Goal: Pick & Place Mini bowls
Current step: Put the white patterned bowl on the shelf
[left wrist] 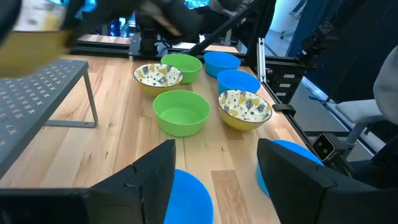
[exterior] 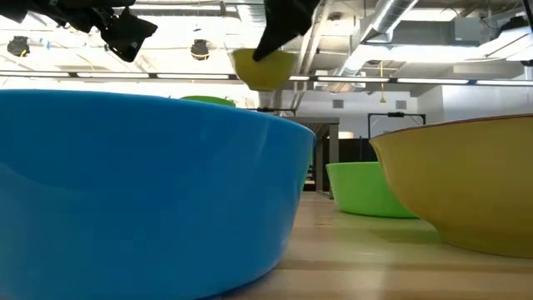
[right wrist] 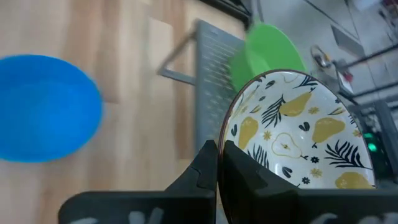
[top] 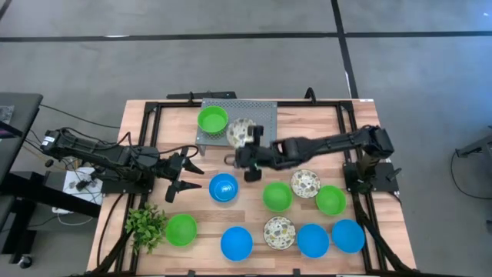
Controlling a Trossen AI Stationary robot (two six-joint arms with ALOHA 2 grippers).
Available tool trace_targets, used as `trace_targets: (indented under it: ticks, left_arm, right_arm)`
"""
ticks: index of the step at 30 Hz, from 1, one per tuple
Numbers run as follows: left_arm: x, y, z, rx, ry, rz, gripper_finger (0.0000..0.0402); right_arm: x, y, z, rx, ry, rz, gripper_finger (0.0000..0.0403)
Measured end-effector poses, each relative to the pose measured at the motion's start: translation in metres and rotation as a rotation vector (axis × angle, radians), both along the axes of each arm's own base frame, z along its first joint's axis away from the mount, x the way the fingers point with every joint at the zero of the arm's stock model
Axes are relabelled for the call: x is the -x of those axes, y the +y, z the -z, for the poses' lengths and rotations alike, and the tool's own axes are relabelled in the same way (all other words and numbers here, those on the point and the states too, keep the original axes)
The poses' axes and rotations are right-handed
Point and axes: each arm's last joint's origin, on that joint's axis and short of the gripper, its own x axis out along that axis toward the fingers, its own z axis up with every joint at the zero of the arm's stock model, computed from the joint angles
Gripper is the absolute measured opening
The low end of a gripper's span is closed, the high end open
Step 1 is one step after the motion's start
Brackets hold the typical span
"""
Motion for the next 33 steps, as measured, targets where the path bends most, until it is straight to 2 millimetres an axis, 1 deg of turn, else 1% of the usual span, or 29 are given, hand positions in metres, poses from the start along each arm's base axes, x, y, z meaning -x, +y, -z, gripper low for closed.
trace_targets:
  ticks: [3,7,13,23,33]
  left_arm:
    - [0.0,0.0,0.0,0.0,0.0,0.0,0.0225]
    - [0.0,0.0,0.0,0.0,0.0,0.0,0.0225]
    - [0.0,0.0,0.0,0.0,0.0,0.0,0.0225]
    - [0.0,0.0,0.0,0.0,0.0,0.0,0.0225]
    - [0.0,0.0,0.0,0.0,0.0,0.0,0.0225]
  right_arm:
    - [-0.001,-0.017,0.0,-0.005,0.003,0.036,0.0001]
    - [-0.002,-0.032,0.001,-0.065,0.007,0.022,0.0001]
    - [-0.002,-0.045,0.001,-0.079,0.006,0.044,0.0001]
    - [-0.001,-0.07,0.002,-0.167,-0.003,0.048,0.0002]
    - [0.001,-0.087,0.003,-0.207,-0.014,0.078,0.0002]
